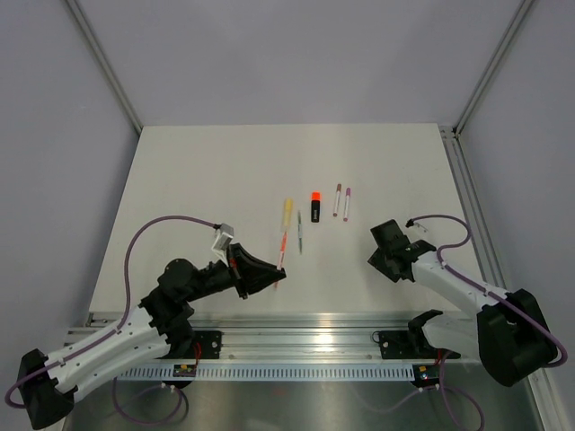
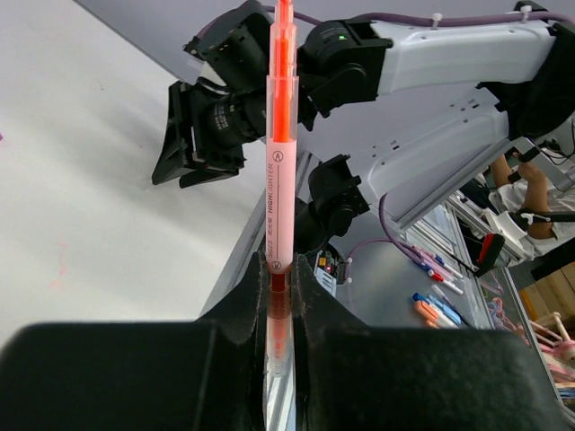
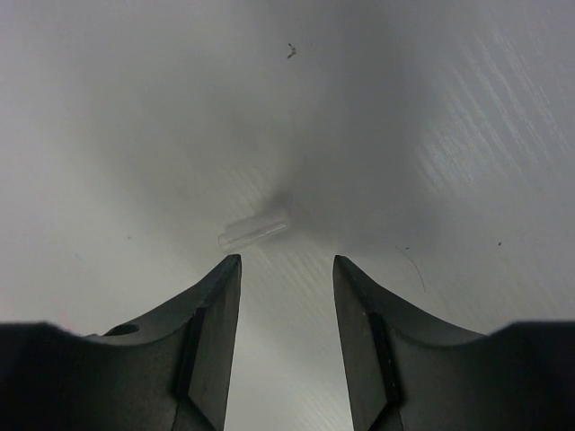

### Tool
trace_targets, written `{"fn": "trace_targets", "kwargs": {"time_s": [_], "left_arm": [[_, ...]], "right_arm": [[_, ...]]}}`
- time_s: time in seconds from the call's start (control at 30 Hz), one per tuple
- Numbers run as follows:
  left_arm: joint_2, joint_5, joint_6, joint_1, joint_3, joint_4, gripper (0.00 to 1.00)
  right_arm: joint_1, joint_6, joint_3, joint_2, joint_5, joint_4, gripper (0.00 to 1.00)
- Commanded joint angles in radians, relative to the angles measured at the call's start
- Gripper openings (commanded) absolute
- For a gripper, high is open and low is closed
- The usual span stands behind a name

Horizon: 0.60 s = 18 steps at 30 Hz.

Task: Insert the pens into the pen caps
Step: Insert the pen cap onto the pen.

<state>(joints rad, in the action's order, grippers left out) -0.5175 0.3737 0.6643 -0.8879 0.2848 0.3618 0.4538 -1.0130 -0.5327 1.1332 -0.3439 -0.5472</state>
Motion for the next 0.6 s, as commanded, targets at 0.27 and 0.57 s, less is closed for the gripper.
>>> {"fn": "trace_targets", "kwargs": {"time_s": [0.27,0.57], "left_arm": [[0.031,0.048,0.024,-0.031,-0.012,0.112,0.0],[0.036,0.045,0.021,-0.039,-0.012,0.111,0.0]], "right_arm": [[-0.01,-0.042,-0.081,0.083,-0.049,0.009,0.47],[-0.015,-0.047,-0.089,0.026,-0.066,-0.023,0.45]]}}
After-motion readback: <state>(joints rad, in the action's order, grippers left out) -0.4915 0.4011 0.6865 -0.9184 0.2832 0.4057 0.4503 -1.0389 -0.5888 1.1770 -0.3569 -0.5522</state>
